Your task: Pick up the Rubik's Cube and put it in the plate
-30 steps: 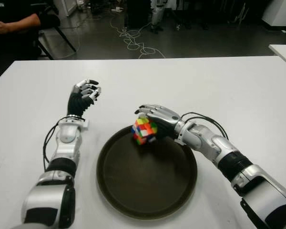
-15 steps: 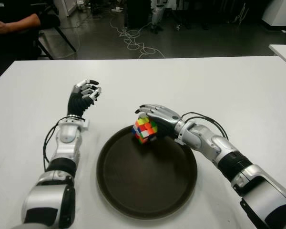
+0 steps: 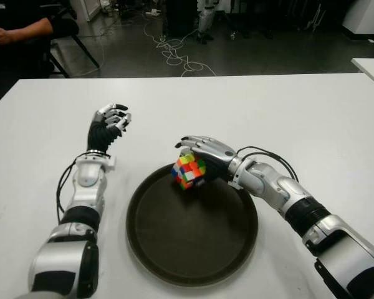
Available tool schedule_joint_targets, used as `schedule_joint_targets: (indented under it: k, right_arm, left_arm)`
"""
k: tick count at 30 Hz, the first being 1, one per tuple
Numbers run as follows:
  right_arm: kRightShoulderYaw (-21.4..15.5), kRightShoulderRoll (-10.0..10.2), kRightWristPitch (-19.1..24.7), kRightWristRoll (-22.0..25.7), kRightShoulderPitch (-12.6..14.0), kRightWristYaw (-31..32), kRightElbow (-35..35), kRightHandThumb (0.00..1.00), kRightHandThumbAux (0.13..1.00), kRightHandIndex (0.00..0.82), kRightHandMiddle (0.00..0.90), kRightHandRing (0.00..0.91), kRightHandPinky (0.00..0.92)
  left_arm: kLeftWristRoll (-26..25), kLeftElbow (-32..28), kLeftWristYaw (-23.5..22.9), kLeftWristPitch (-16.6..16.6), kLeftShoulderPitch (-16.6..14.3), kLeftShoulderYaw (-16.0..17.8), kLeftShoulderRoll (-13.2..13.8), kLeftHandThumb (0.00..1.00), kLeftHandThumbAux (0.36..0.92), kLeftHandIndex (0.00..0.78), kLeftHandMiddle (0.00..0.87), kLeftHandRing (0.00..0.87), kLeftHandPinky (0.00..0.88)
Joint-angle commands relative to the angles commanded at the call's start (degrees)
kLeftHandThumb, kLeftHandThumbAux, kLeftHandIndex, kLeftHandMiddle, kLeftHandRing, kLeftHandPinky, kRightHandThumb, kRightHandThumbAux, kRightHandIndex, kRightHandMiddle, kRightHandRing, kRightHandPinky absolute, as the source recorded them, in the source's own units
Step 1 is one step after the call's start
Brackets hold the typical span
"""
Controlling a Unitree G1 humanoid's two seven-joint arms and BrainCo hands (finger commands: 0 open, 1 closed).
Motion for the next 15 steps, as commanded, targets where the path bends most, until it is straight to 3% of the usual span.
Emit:
schedule_joint_targets:
  k: [15]
  right_arm:
    - [-1.21,-1.59,-2.19,1.63,2.86,2.15,-7.34,0.066,0.844,0.041,0.035,0.039,0.066]
  left_arm:
    - [0.02,0.66,0.33,-0.15,-0.40,-0.09,0.04,0.838,0.673,0.393,0.556,0.643,0.670]
